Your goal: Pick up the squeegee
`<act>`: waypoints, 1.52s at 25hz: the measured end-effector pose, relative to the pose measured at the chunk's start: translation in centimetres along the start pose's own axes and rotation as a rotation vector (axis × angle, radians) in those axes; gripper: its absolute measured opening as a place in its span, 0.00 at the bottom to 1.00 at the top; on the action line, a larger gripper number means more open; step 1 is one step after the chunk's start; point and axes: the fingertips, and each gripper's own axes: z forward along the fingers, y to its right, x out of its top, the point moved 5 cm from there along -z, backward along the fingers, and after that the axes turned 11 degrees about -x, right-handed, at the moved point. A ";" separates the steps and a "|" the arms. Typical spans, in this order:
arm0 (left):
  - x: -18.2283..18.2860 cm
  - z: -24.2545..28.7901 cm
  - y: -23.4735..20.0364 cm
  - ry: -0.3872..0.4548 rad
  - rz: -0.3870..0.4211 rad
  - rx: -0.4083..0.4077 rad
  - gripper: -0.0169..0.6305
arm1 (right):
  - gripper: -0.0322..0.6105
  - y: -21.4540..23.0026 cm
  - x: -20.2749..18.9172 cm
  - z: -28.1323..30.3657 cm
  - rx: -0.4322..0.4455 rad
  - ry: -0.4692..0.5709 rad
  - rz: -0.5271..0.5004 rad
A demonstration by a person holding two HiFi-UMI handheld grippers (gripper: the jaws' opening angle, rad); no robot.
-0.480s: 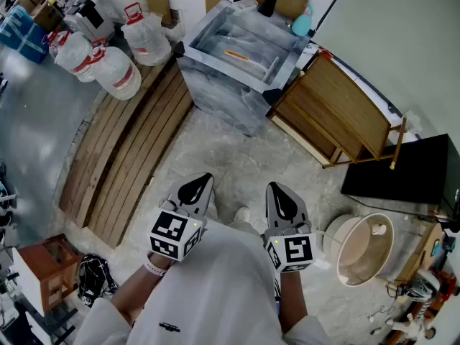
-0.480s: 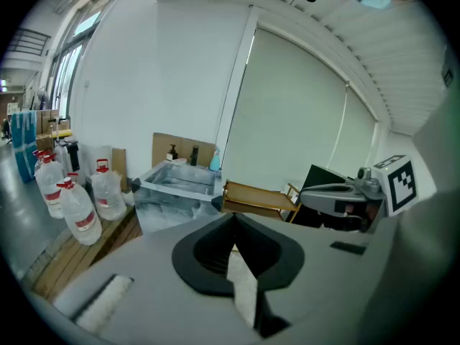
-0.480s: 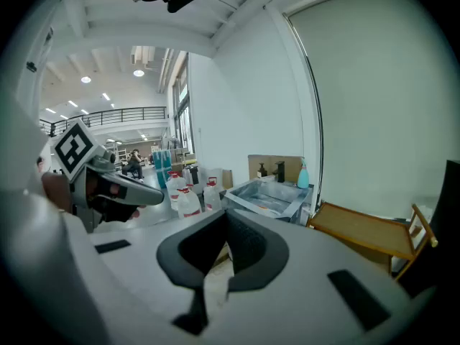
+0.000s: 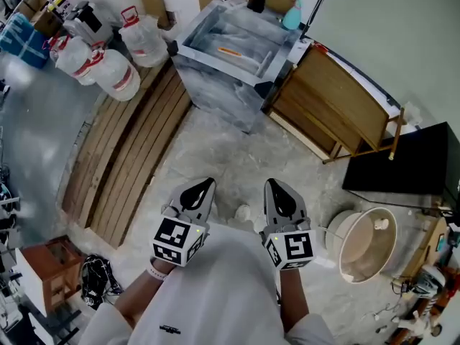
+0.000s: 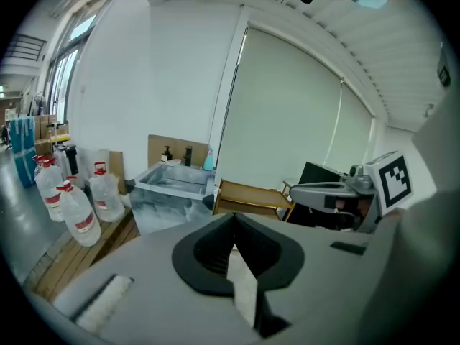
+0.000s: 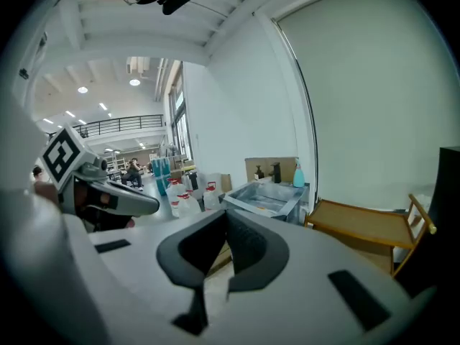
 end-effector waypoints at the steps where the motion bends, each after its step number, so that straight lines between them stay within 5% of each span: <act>1: 0.2 -0.1 -0.5 0.002 0.002 -0.001 0.03 | 0.06 -0.2 0.2 0.1 -0.006 0.007 0.002; 10: 2.0 -0.3 -6.0 0.031 0.070 -0.083 0.03 | 0.06 -2.7 1.5 4.9 -0.072 0.033 -0.010; 15: 2.9 -1.8 -10.2 0.049 0.065 -0.095 0.03 | 0.06 -4.9 3.1 7.6 -0.104 0.062 0.060; 22: 3.1 -2.3 -13.7 0.031 0.029 -0.112 0.03 | 0.06 -7.3 4.4 10.4 -0.101 0.053 0.023; 30: 4.5 3.2 -16.6 -0.028 0.023 -0.148 0.03 | 0.06 -3.9 4.1 14.5 -0.141 0.027 0.026; 38: 10.7 13.0 -19.6 -0.073 -0.010 -0.205 0.03 | 0.06 2.8 6.7 23.5 -0.110 0.013 0.060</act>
